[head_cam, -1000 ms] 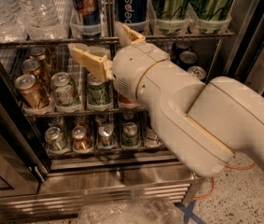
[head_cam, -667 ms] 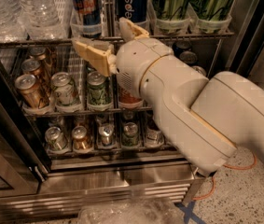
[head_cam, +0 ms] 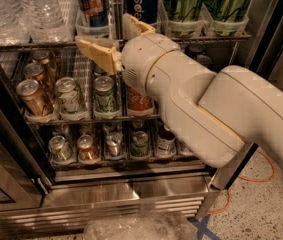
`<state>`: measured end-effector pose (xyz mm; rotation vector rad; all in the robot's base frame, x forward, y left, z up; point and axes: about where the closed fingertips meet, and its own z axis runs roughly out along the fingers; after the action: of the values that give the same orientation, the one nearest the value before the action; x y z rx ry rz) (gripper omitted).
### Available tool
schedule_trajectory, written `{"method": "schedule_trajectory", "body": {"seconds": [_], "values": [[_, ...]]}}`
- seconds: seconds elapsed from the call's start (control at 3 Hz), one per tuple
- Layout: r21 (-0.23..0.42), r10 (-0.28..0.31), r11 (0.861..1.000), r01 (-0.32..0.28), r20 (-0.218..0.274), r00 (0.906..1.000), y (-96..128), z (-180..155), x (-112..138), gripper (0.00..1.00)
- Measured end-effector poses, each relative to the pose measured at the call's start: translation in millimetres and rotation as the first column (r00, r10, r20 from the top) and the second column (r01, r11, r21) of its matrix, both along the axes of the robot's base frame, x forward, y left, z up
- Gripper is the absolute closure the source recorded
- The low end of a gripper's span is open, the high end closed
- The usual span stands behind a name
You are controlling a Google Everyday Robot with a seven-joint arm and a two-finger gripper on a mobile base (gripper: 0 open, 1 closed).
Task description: Pick redbull can from top shelf of fridge
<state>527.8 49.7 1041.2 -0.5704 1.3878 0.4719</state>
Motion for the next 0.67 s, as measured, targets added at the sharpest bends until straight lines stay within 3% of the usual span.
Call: {"method": "schedule_trajectory", "body": {"seconds": [0.67], "values": [[0.001,0.023,1.000,-0.023,0.018,0.9996,13.2,8.5,15.6,0.25]]}}
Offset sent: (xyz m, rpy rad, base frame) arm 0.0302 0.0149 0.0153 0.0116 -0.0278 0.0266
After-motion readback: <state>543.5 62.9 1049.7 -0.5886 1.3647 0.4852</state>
